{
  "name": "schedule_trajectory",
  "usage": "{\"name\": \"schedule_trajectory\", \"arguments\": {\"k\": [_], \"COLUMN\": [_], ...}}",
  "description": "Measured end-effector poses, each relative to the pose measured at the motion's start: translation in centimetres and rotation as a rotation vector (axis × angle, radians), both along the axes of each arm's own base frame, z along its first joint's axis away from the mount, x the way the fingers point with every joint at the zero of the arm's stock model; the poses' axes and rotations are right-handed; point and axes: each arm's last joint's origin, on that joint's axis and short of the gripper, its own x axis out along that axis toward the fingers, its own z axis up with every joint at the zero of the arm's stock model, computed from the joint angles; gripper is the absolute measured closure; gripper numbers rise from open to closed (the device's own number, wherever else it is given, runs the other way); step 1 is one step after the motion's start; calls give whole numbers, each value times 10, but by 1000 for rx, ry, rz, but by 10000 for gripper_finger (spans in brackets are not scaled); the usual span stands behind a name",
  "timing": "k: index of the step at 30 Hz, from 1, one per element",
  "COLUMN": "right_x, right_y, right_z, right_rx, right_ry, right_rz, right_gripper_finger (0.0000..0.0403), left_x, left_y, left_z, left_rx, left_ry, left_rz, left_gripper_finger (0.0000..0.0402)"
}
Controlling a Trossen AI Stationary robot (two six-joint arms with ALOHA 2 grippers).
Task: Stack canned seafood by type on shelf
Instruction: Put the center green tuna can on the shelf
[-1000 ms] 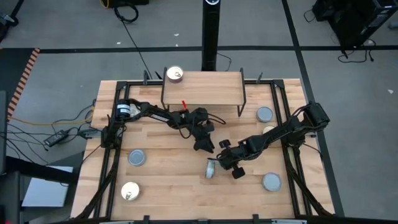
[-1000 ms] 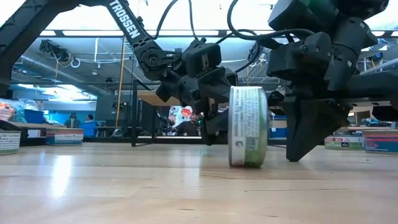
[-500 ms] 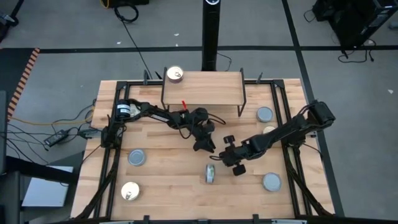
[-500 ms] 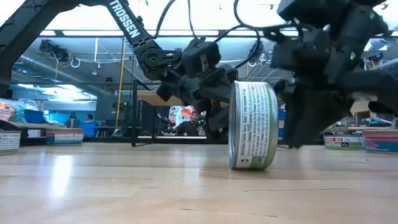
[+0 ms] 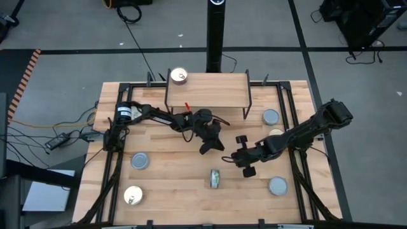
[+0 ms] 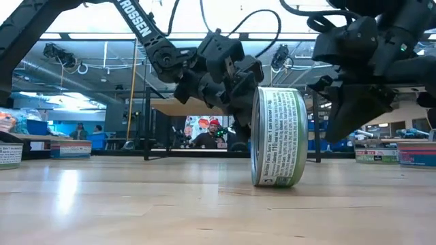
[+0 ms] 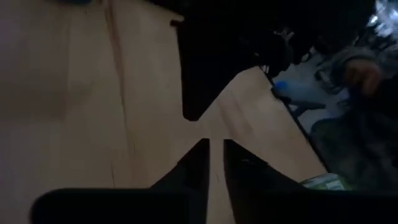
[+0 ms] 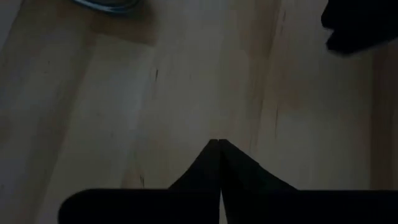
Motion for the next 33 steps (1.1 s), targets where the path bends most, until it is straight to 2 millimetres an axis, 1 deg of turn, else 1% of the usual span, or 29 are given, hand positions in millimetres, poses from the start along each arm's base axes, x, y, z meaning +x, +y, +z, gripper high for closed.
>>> {"name": "schedule_trajectory", "arguments": {"k": [3, 5, 11, 14, 17, 19, 22, 29, 33], "right_x": [-4, -8, -14, -13, -6, 0, 10, 36, 55], "right_y": [2, 4, 6, 7, 11, 16, 25, 47, 58], "right_z": [5, 10, 26, 29, 33, 35, 42, 65, 76], "right_rx": [31, 46, 73, 88, 118, 124, 106, 29, -23], "right_ry": [-46, -71, -144, -158, -158, -151, -136, -81, -1], "right_rz": [-6, -4, 8, -5, 7, 23, 65, 176, 216], "right_gripper_finger": [396, 396, 388, 369, 347, 333, 314, 267, 231], "left_x": [0, 0, -9, -15, -22, -31, -48, -97, -114], "left_y": [-10, -19, -39, -48, -58, -66, -78, -100, -110], "left_z": [10, 19, 43, 54, 63, 62, 56, 42, 34], "left_rx": [87, 152, 276, 321, 387, 396, 351, 264, 269], "left_ry": [-61, -116, -200, -202, -211, -253, -335, -523, -572], "left_rz": [-9, -26, -133, -149, -111, -77, -2, 176, 245], "left_gripper_finger": [383, 394, 395, 395, 395, 395, 395, 395, 395]}}
